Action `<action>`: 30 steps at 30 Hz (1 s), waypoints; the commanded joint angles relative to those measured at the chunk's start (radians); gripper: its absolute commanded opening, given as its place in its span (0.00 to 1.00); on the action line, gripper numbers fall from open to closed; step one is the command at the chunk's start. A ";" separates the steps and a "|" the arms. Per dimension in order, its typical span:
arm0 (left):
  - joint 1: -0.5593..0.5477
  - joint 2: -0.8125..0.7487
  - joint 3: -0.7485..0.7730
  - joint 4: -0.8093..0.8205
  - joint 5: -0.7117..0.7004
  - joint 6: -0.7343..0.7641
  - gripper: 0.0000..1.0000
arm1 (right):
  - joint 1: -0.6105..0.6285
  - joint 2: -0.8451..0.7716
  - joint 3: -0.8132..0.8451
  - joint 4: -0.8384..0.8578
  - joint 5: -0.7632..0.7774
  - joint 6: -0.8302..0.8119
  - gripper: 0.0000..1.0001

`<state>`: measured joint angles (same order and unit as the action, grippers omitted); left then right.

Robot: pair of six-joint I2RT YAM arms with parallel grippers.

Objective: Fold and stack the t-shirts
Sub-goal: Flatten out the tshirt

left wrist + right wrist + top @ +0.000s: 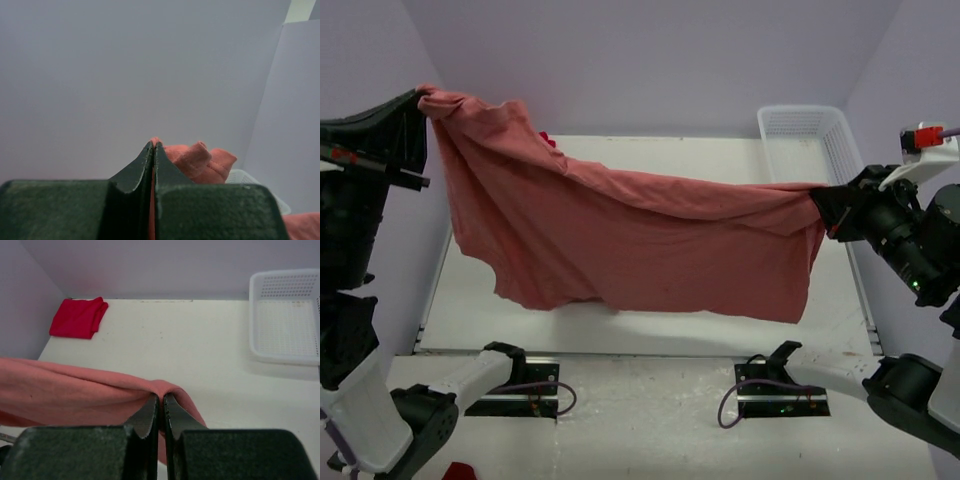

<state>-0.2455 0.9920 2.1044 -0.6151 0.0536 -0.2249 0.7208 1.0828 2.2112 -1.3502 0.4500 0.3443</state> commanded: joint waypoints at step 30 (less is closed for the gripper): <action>-0.005 0.128 0.169 0.140 0.195 -0.025 0.00 | 0.005 0.005 0.021 0.135 -0.079 -0.105 0.00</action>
<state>-0.2455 1.0424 2.2490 -0.5011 0.2337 -0.2516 0.7219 1.0428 2.2601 -1.2934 0.3462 0.2817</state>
